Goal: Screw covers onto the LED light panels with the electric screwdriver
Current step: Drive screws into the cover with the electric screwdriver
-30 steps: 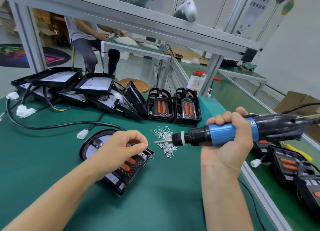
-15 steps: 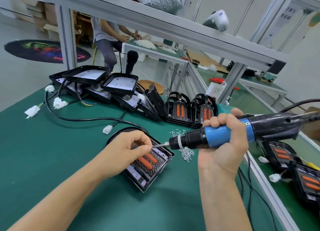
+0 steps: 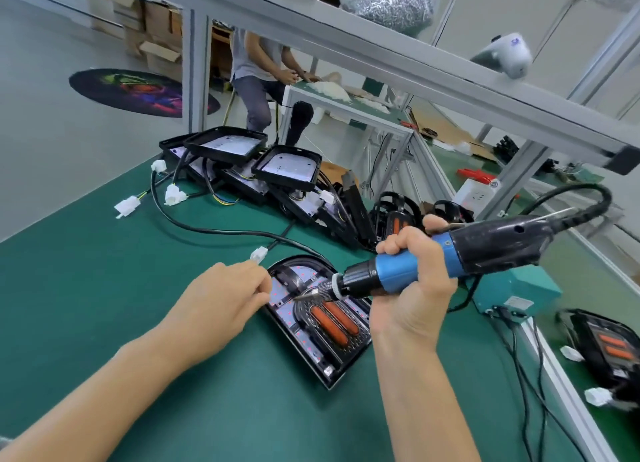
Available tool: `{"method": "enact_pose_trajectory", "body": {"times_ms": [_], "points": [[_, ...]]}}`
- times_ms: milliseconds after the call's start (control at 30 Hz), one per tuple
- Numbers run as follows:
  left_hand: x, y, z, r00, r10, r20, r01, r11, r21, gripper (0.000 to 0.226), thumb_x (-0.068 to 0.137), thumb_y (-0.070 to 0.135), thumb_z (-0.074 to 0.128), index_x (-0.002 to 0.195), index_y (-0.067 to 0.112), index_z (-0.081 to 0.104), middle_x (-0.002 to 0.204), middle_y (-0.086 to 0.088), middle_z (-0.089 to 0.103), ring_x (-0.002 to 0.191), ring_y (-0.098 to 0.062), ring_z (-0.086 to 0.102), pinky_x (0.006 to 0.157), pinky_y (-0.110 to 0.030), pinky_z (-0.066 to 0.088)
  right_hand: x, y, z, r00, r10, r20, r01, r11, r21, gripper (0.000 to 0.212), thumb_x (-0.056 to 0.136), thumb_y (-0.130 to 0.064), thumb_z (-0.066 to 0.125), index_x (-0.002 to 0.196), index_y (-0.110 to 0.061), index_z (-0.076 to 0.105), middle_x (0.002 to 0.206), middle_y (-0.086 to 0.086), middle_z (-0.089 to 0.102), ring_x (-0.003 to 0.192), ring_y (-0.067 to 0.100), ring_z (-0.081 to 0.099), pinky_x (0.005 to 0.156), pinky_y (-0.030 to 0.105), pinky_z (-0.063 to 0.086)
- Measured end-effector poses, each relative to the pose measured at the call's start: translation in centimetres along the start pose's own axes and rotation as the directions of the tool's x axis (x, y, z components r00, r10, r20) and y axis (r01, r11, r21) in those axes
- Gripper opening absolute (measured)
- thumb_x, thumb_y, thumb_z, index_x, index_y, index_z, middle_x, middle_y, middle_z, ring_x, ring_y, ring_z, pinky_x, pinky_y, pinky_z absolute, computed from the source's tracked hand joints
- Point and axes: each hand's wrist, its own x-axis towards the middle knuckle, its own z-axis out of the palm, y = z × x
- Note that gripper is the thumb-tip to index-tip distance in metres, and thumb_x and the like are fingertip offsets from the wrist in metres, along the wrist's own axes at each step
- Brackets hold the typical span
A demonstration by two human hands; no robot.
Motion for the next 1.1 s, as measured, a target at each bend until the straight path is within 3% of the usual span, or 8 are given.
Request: {"method": "enact_pose_trajectory", "body": {"times_ms": [67, 200, 333, 467, 633, 900, 1100], "points": [[-0.5, -0.5, -0.1, 0.994, 0.089, -0.059, -0.085, 0.995, 0.059, 0.011, 0.092, 0.014, 0.055, 0.081, 0.016, 0.058, 0.080, 0.011, 0.056, 0.064, -0.007, 0.034, 0.067, -0.026, 0.032, 0.0, 0.8, 0.3, 0.999, -0.018, 0.027, 0.020, 0.998, -0.067, 0.025, 0.072, 0.000, 0.057, 0.092, -0.016, 0.053, 0.059, -0.002, 0.050, 0.053, 0.014, 0.050, 0.060, 0.025, 0.047], [-1.0, -0.8, 0.9, 0.997, 0.061, -0.043, -0.062, 0.998, -0.022, 0.025, 0.093, 0.031, 0.043, 0.086, 0.014, 0.060, 0.095, 0.008, 0.064, 0.076, -0.011, 0.051, 0.072, -0.028, 0.039, -0.4, 2.4, 0.6, 0.996, -0.045, 0.077, 0.059, 0.979, -0.194, 0.026, 0.071, -0.002, 0.058, 0.092, -0.016, 0.053, 0.058, -0.005, 0.054, 0.057, 0.018, 0.049, 0.064, 0.030, 0.044], [-0.8, -1.1, 2.2, 0.998, 0.043, -0.042, -0.047, 0.995, -0.089, 0.008, 0.093, 0.022, 0.059, 0.089, 0.015, 0.062, 0.086, 0.008, 0.064, 0.074, -0.016, 0.056, 0.071, -0.033, 0.047, -0.4, 3.6, 0.9, 0.997, -0.026, 0.067, 0.040, 0.973, -0.226, 0.026, 0.070, -0.002, 0.060, 0.092, -0.013, 0.054, 0.059, -0.002, 0.054, 0.056, 0.019, 0.049, 0.064, 0.032, 0.044], [-0.7, -1.5, 2.7, 0.998, 0.036, -0.047, -0.041, 0.993, -0.114, 0.007, 0.092, 0.022, 0.060, 0.087, 0.017, 0.061, 0.075, 0.011, 0.058, 0.066, -0.008, 0.046, 0.066, -0.023, 0.041, -0.2, 4.1, 1.1, 0.996, -0.011, 0.091, 0.032, 0.973, -0.229, 0.026, 0.071, 0.000, 0.060, 0.093, -0.012, 0.053, 0.063, -0.003, 0.054, 0.055, 0.016, 0.050, 0.060, 0.027, 0.046], [-0.6, -1.5, 2.6, 0.998, 0.043, -0.042, -0.048, 0.991, -0.124, 0.006, 0.092, 0.019, 0.060, 0.088, 0.015, 0.062, 0.075, 0.010, 0.058, 0.066, -0.006, 0.045, 0.065, -0.024, 0.042, -0.1, 4.4, 1.2, 0.994, -0.007, 0.110, 0.035, 0.966, -0.256, 0.019, 0.071, -0.001, 0.062, 0.078, -0.018, 0.058, 0.067, 0.003, 0.051, 0.056, 0.016, 0.051, 0.060, 0.024, 0.047], [-0.4, -1.4, 2.6, 0.999, 0.015, -0.032, -0.018, 0.994, -0.107, 0.006, 0.092, 0.021, 0.060, 0.087, 0.017, 0.062, 0.073, 0.014, 0.055, 0.066, -0.006, 0.044, 0.062, -0.018, 0.035, -0.2, 4.5, 1.2, 0.987, -0.023, 0.158, 0.073, 0.944, -0.320, 0.011, 0.071, 0.002, 0.061, 0.073, -0.004, 0.052, 0.071, 0.011, 0.052, 0.056, 0.011, 0.053, 0.059, 0.018, 0.046], [-0.2, -1.4, 2.6, 1.000, 0.010, -0.011, -0.011, 0.997, -0.076, 0.008, 0.092, 0.024, 0.059, 0.086, 0.019, 0.060, 0.070, 0.016, 0.050, 0.064, -0.006, 0.042, 0.062, -0.018, 0.036, -0.4, 4.3, 1.3, 0.990, -0.020, 0.137, 0.059, 0.955, -0.291, 0.020, 0.072, 0.000, 0.063, 0.070, -0.020, 0.059, 0.066, 0.008, 0.053, 0.057, 0.013, 0.052, 0.061, 0.019, 0.046]]}}
